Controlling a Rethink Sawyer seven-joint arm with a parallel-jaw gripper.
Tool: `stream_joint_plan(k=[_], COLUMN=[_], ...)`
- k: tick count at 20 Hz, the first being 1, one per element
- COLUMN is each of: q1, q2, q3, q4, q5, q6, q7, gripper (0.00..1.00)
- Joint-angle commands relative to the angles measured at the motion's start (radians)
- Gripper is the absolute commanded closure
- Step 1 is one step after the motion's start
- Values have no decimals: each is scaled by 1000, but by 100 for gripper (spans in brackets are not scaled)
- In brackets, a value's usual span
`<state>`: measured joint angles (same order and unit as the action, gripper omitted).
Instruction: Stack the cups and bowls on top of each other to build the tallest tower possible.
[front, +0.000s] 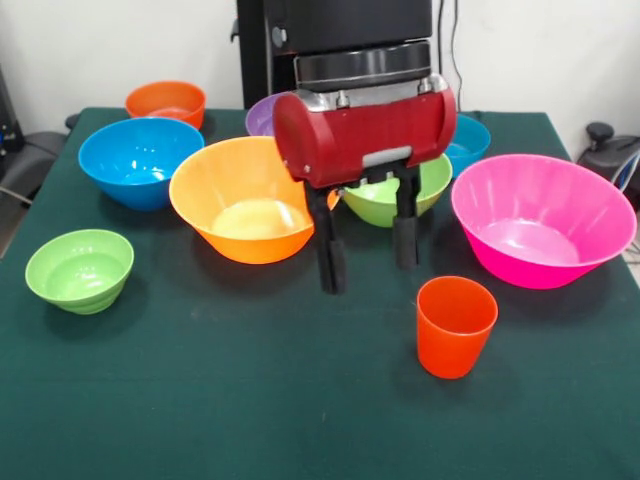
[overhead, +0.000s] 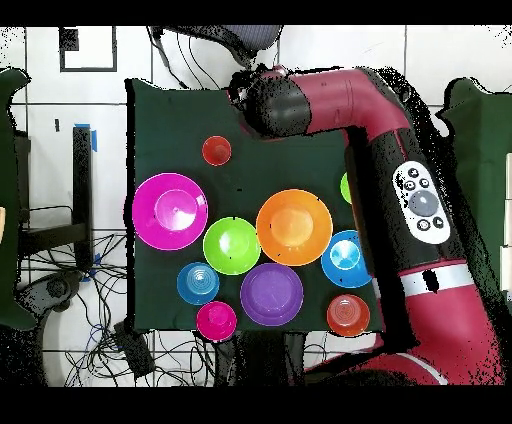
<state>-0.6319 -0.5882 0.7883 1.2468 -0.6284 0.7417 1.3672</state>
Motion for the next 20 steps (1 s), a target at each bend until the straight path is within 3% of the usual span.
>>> stream_joint_plan(k=[1,4,9,14,20], q1=[59,85,138,202,298], q2=[111,132,144,167,196], q3=[-45,-63,-120,-167,-225], q4=[-119,-167,-213,-270,-427], q5=[-139,-172,-186,-181,-215], q6=[141,174,284,461,737], q7=[-349,-347,-263,-232,-171], gripper=[0,0,0,0,0])
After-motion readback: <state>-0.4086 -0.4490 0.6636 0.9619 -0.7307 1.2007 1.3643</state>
